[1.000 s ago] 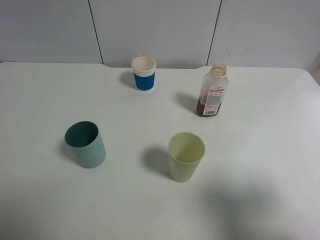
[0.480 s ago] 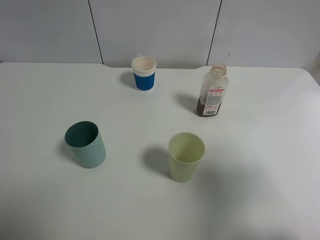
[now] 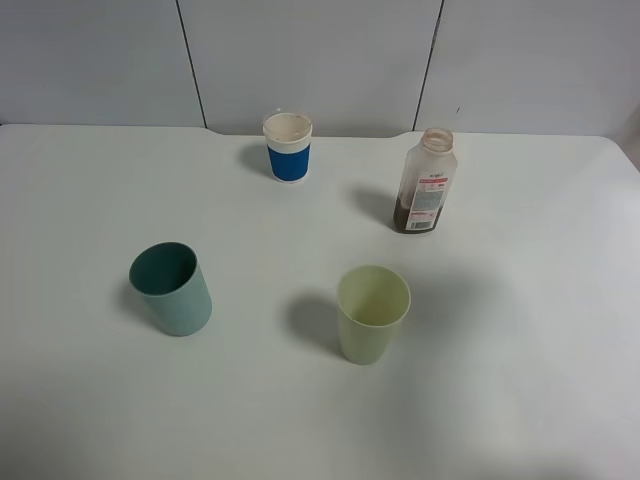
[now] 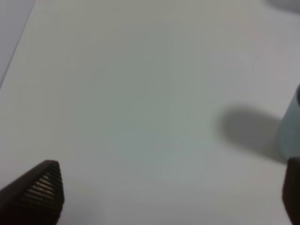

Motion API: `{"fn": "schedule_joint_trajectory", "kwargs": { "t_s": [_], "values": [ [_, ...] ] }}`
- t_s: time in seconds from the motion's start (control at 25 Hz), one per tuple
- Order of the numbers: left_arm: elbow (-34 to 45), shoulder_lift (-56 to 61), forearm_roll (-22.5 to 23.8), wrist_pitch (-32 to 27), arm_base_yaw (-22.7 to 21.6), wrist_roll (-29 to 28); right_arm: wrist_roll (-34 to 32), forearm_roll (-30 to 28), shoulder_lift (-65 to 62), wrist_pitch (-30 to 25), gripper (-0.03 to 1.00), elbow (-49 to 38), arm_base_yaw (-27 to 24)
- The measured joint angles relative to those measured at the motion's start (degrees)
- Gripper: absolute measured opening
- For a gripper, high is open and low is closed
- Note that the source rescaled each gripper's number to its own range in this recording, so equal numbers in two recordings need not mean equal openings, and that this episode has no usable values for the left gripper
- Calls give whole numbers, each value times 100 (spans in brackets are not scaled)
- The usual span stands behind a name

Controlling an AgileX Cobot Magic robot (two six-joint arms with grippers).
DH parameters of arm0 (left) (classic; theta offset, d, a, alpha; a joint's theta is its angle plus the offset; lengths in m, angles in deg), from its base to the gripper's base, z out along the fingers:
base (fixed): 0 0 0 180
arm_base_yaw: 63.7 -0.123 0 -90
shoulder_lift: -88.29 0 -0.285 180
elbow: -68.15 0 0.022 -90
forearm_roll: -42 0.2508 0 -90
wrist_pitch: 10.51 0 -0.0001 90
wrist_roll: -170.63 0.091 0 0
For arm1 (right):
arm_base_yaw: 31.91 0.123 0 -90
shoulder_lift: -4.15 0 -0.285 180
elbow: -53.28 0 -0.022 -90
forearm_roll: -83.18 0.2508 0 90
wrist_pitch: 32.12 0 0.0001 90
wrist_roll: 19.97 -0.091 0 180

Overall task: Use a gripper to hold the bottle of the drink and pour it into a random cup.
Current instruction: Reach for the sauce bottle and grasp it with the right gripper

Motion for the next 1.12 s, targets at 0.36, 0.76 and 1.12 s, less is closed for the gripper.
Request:
{"fn": "schedule_joint_trajectory", "kwargs": {
  "t_s": [0.36,0.76,1.12],
  "values": [
    [0,0,0,0,0,0,5,0,1480,708,100,6,0],
    [0,0,0,0,0,0,-1438,-1156,2501,1505,100,6,0],
    [0,0,0,0,0,0,-4201,-3859,2707,1813,100,6,0]
  ]
}}
